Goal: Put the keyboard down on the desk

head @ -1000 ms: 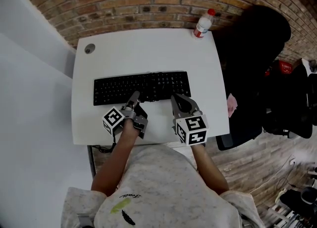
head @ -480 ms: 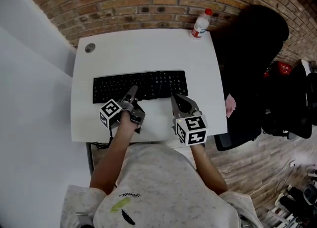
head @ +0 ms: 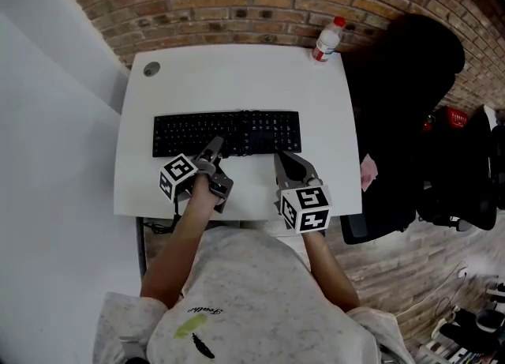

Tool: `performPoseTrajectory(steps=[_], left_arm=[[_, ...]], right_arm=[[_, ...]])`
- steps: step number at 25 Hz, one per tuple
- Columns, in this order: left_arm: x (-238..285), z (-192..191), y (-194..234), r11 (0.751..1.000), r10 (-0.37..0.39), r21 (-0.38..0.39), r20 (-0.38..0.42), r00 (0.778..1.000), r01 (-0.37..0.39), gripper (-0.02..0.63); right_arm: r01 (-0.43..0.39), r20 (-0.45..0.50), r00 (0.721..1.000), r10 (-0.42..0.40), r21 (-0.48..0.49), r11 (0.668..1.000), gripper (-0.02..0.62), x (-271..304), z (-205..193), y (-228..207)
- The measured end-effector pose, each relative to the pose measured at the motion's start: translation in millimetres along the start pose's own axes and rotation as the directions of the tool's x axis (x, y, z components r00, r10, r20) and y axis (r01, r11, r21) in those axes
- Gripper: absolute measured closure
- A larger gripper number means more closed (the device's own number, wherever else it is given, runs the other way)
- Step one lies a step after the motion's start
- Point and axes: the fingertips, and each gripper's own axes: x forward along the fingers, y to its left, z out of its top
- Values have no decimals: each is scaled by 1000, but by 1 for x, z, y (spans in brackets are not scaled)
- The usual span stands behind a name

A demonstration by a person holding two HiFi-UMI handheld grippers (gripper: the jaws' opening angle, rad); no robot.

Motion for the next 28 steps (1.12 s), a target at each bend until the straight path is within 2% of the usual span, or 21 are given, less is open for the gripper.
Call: performPoseTrajectory(steps=[11, 14, 17, 19, 21, 25, 28], left_arm=[[-35, -5, -3, 993, -24, 115, 40, 999, 19, 365], [-48, -8, -10, 982, -38, 188, 53, 998, 27, 379], [-60, -12, -19, 953, -50, 301, 53, 997, 31, 408], [-68, -17, -27, 915, -55, 403, 45, 997, 32, 437], [-75, -24, -36, 855, -62, 517, 37, 997, 34, 498], [-85, -44, -54, 710, -79, 702, 10, 997, 49, 531], [-91, -59, -64, 583, -81, 810, -7, 997, 53, 560]], right_arm=[[-58, 18, 998, 58, -9, 998, 584, -9, -4, 21], [-73, 21, 997, 73, -7, 997, 584, -14, -5, 25], [-86, 28, 996, 87, -11, 996, 584, -17, -3, 31], [-97, 34, 995, 97, -15, 995, 584, -20, -1, 36], [-107, 39, 993, 108, -21, 994, 584, -23, 0, 41], [-118, 47, 992, 119, -28, 993, 584, -34, 0, 45], [-116, 58, 991, 119, -40, 992, 585, -43, 1, 46]])
